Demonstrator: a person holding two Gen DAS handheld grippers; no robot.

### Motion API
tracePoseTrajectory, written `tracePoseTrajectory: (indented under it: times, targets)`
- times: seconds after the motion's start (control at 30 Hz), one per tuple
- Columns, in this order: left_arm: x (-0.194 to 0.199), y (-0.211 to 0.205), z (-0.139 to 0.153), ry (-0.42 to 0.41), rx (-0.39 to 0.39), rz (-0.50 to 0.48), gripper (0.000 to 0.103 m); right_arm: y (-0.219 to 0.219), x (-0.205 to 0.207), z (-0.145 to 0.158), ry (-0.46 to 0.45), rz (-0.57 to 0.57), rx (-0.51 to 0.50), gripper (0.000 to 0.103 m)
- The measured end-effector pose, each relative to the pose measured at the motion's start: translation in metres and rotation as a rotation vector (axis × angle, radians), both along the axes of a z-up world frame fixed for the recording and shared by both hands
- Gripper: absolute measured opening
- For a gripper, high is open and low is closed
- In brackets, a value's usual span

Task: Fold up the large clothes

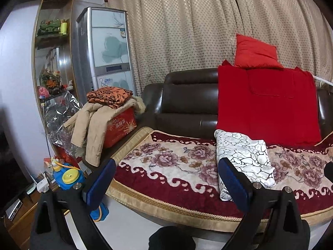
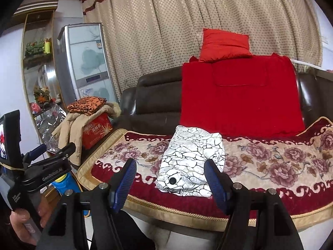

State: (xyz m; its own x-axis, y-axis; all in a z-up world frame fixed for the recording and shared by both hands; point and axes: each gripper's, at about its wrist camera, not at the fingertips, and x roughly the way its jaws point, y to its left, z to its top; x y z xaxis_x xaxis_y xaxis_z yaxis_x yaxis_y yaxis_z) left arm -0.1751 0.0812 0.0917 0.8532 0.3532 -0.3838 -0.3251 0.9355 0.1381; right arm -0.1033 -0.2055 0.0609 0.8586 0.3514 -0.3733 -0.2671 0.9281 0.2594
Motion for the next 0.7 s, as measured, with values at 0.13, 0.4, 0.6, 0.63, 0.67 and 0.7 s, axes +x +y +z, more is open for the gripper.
tracePoseTrajectory:
  times: [0.13, 0.4, 0.6, 0.63, 0.67, 0.7]
  targets:
    - [-0.008, -0.004, 0.004, -0.006, 0.014, -0.010, 0.099, -0.001, -0.007, 0.003, -0.001, 0.008, -0.002, 0.071]
    - [-0.012, -0.006, 0.016, -0.025, 0.018, -0.042, 0.099, 0.008, -0.010, 0.007, -0.006, 0.027, -0.028, 0.071]
    - [-0.005, -0.016, 0.023, -0.038, 0.024, -0.101, 0.099, 0.009, 0.004, 0.010, 0.004, 0.036, -0.012, 0.071]
    - [-0.005, -0.019, 0.025, -0.049, 0.033, -0.100, 0.099, 0.010, 0.007, 0.010, 0.009, 0.038, -0.011, 0.071]
    - [-0.005, -0.021, 0.026, -0.056, 0.037, -0.099, 0.099, 0.011, 0.009, 0.010, 0.012, 0.038, -0.009, 0.071]
    - [-0.004, -0.023, 0.027, -0.058, 0.034, -0.104, 0.099, 0.011, 0.012, 0.011, 0.012, 0.035, -0.010, 0.071]
